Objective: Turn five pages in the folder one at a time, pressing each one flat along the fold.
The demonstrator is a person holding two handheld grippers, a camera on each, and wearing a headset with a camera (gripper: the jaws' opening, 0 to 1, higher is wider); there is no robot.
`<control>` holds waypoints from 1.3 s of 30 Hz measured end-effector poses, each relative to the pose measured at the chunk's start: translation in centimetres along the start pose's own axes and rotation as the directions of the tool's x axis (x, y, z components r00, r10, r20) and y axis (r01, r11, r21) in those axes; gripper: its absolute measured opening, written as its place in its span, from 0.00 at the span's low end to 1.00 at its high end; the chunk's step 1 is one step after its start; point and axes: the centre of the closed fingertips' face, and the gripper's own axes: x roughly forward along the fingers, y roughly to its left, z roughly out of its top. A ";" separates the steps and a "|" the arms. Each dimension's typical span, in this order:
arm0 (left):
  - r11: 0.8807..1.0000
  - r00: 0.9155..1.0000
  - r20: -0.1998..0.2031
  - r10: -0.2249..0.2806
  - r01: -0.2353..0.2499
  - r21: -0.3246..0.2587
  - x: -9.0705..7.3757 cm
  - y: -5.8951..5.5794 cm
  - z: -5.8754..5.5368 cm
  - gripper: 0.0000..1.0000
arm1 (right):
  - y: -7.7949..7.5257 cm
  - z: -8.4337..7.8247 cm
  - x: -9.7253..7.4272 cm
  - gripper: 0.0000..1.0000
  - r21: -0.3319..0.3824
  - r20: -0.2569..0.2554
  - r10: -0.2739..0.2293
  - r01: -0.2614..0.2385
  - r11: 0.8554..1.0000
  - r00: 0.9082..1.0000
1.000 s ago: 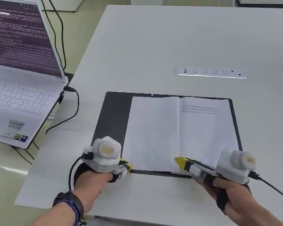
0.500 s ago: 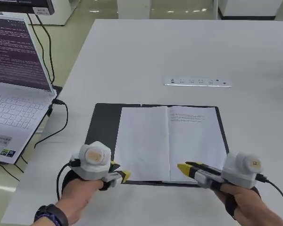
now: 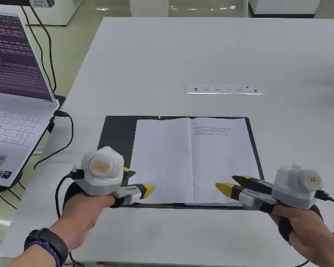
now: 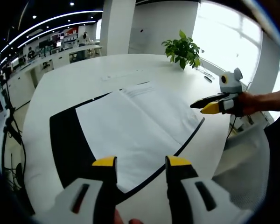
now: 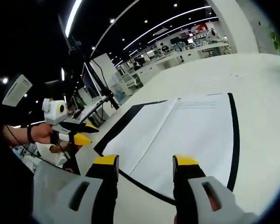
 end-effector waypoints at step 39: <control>0.999 0.993 0.110 0.040 -0.042 0.014 -5.9 -0.7 1.6 0.68 | -1.2 -1.3 -8.2 0.64 -0.141 0.011 -0.204 0.204 0.969 0.979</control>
